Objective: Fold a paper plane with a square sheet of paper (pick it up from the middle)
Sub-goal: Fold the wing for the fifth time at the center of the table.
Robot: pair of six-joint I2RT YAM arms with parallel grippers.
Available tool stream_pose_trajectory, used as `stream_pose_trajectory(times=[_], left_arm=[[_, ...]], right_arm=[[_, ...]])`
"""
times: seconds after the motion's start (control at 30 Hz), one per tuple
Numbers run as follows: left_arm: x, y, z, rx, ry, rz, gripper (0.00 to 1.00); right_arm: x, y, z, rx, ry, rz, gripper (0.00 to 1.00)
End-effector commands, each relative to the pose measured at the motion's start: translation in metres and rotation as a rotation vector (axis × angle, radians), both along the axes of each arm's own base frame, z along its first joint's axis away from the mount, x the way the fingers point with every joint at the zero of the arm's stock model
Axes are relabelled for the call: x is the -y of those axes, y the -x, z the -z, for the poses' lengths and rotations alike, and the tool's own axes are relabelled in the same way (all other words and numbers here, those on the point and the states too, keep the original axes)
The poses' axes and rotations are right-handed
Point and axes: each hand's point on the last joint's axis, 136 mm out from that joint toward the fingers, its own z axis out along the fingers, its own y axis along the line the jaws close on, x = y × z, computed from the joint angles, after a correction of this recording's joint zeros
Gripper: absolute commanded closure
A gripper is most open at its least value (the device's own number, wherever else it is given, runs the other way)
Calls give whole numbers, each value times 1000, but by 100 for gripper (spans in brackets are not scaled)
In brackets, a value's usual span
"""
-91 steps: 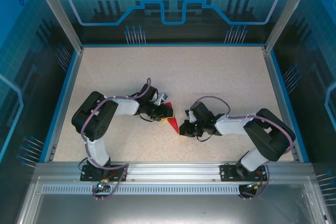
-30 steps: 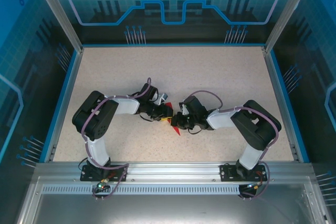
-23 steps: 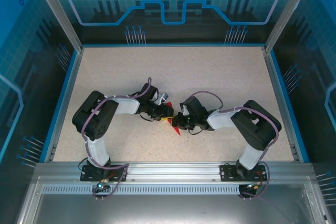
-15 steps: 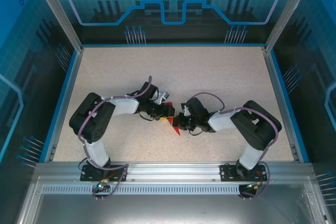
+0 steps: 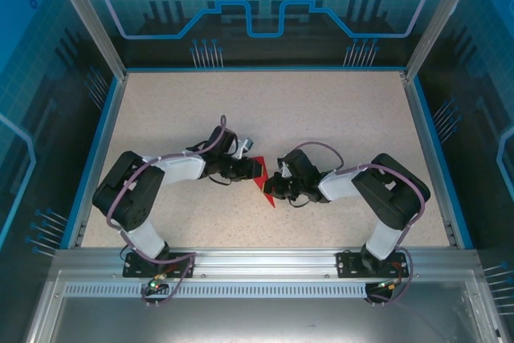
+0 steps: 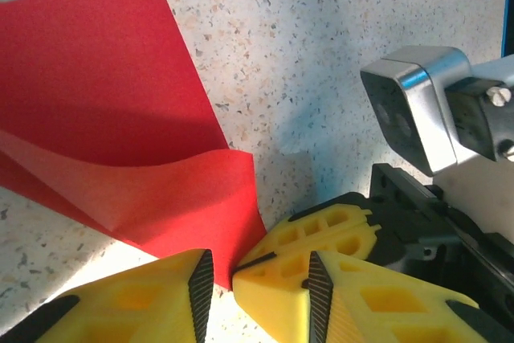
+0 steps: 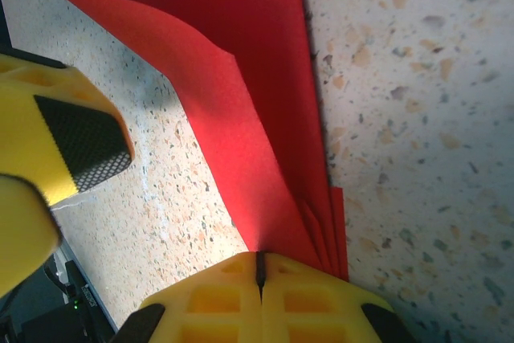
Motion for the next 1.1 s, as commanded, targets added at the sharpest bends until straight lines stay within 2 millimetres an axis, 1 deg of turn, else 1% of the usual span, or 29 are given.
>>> stream_pose_trajectory(times=[0.0,0.13,0.3,0.47,0.73,1.07], left_arm=[[2,-8,5,21,9,-19,60],[4,-12,11,28,12,-23,60],[-1,-15,28,9,-33,-38,61],[-4,-22,34,6,-59,-39,61],[-16,-32,41,-9,-95,-56,62],[-23,-48,41,4,-92,-43,61]], right_arm=[[33,35,51,-176,171,12,96],[33,36,53,-184,176,9,96],[34,38,55,-194,177,3,97],[37,43,59,-205,187,1,98],[42,48,61,-218,203,-3,99],[47,51,64,-226,214,-10,99]])
